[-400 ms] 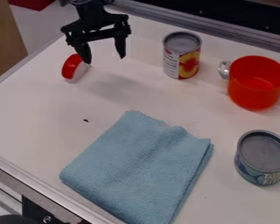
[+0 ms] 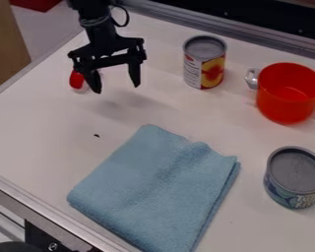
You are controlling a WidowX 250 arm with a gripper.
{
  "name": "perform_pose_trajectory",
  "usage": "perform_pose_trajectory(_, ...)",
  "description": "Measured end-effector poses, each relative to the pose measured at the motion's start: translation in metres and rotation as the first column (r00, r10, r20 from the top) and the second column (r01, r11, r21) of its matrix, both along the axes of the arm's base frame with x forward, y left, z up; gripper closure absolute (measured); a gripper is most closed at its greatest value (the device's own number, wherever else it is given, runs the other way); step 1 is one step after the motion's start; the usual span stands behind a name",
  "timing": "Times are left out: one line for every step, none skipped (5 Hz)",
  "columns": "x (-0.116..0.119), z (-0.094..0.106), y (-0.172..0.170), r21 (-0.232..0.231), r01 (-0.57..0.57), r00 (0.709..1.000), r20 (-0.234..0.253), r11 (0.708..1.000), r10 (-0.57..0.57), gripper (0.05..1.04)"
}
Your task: Move the cloth sideward
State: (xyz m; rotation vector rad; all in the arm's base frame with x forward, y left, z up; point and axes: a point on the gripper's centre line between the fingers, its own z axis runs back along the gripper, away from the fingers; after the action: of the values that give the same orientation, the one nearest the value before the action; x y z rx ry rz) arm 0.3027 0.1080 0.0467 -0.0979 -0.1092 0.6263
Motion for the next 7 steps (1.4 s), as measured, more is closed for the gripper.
perform_pose_trajectory(-0.02,0.01,-0.019,0.032,0.015,1.0,0.005,0.999,-0.015,0.084)
perform_pose_trajectory(-0.039,0.021,-0.044,0.021,0.055,0.998,0.039,0.998,-0.055,0.117)
perform_pose_trajectory(-0.054,0.028,-0.066,0.033,0.086,0.996,0.012,0.996,-0.087,0.376)
perform_pose_trajectory(-0.073,0.03,-0.087,0.035,0.121,0.992,0.02,0.992,-0.122,0.669)
perform_pose_trajectory(-0.085,0.017,-0.102,-0.004,0.186,0.982,0.009,0.982,-0.186,0.897)
perform_pose_trajectory(-0.09,0.001,-0.114,-0.001,0.203,0.979,0.032,0.979,-0.202,1.021)
perform_pose_trajectory(-0.096,-0.013,-0.129,-0.009,0.268,0.963,0.03,0.963,-0.268,1.031)
